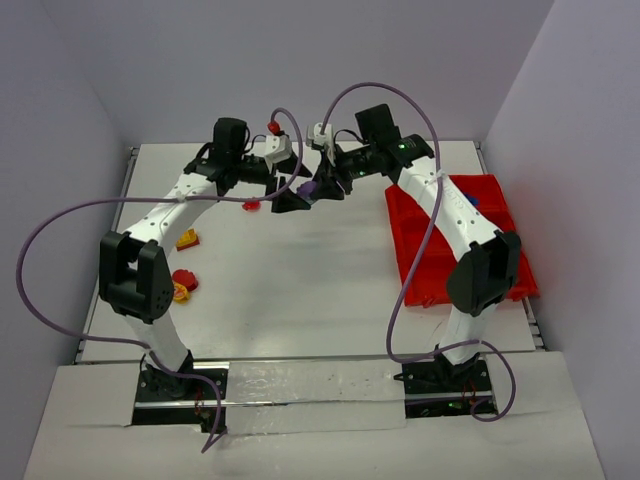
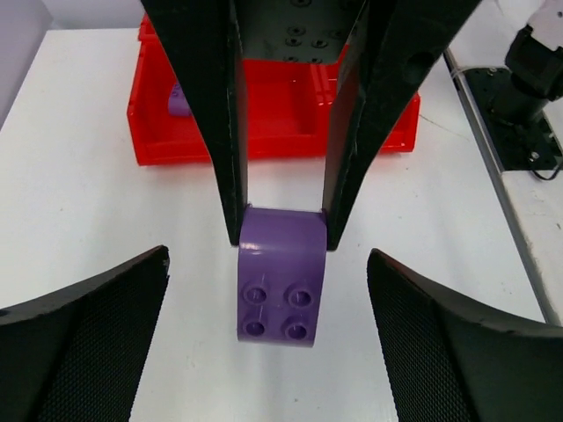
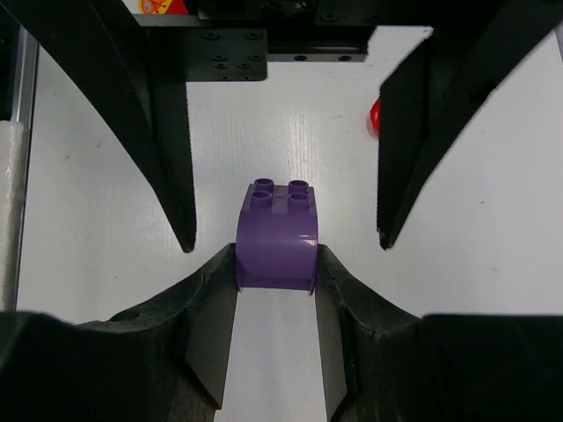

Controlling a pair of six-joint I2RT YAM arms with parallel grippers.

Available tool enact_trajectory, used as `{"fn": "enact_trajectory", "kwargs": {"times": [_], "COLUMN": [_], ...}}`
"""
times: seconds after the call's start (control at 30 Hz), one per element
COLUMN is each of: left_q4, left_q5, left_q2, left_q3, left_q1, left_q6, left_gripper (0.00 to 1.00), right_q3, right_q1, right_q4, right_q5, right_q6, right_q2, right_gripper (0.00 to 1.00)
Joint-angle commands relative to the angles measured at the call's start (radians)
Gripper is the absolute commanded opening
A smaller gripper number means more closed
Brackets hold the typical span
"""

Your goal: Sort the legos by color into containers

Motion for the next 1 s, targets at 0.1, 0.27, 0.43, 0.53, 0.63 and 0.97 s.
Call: {"fn": "enact_trajectory", "kwargs": {"times": [0.1,0.27,0.43,0.53,0.63,0.97], "left_q4": [0.327,0.242,0.232,0.230,0.134,-0.078], "left_q5": [-0.139,-0.355,-0.518,-0.595,-0.718,-0.879], "left_q2": [-0.149,-0.182,-0.193,-0.211,-0.187,-0.144], "left_q3": [-0.152,-0.151,-0.166,-0.194,-0.153,-0.085], "left_q1": [0.084,0.128,0.180,0.185,0.191,0.271], "left_q6": [-0.267,-0.303,-0.449,-0.469,-0.489,-0.451], "left_gripper": [0.99,0.99,0.99,0.99,0.99,0.99], "right_q3": [-0.018,-0.091,-0.070,-0.065,-0.099,-0.055], "right_q1": [-0.131,-0.288,-0.456,-0.506,-0.517,-0.515], "right_q4": [0.013,-0.086,-0.201,-0.212,-0.160,-0.043], "right_q5": [0.022,0.137,0.347,0.449,0.573,0.659], "right_q6": [0.060,-0.030,-0.142,-0.164,-0.165,-0.074], "right_q2": [-0.043,-0.097,-0.060,-0.032,-0.016,0.114], "right_gripper": [0.00,0.00,0.00,0.00,0.00,0.00]}}
